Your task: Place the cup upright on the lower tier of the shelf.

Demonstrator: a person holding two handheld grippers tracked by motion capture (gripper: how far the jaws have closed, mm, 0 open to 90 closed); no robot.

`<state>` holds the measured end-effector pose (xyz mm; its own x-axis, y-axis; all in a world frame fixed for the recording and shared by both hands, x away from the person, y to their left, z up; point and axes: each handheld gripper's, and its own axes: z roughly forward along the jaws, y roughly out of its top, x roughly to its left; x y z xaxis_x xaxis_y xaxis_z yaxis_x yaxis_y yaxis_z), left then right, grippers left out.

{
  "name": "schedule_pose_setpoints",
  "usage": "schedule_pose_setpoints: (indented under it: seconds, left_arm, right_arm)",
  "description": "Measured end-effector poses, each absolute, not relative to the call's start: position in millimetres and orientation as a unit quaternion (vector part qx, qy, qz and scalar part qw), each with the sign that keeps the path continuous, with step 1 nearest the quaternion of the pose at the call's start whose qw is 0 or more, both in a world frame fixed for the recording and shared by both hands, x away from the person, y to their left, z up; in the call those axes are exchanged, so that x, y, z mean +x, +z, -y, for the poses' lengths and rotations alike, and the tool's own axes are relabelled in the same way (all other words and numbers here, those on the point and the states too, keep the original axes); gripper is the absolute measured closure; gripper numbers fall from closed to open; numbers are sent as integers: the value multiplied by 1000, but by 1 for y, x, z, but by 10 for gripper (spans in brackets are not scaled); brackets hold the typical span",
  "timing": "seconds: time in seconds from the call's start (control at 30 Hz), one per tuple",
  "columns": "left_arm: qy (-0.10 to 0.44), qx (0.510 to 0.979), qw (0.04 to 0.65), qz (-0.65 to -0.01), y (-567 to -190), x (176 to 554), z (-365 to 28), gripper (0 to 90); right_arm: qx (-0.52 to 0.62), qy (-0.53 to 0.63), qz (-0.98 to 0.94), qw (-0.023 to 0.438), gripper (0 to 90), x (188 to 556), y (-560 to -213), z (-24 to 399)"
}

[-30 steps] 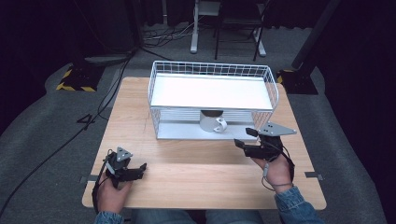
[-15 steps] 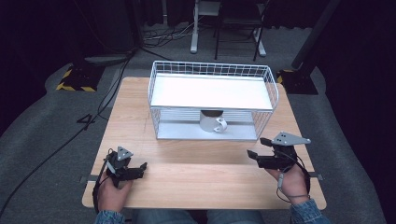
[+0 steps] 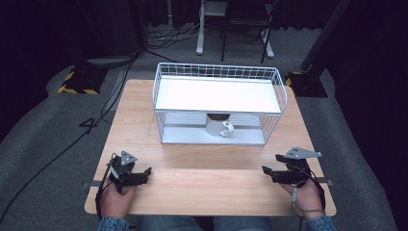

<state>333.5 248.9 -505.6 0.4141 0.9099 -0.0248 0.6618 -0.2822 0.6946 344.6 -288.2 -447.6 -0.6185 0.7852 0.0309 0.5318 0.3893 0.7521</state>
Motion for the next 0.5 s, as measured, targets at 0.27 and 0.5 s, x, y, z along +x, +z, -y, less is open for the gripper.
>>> schedule_pose_setpoints:
  seconds: [0.27,0.5]
  left_arm:
    - [193,777,321,-506,-506,333,-249,149]
    - [193,777,321,-505,-506,333,-249,149]
  right_arm:
    - [411,346,-828,159,247,344,-475,287]
    - [410,330,-836,154,243,340,-491,285]
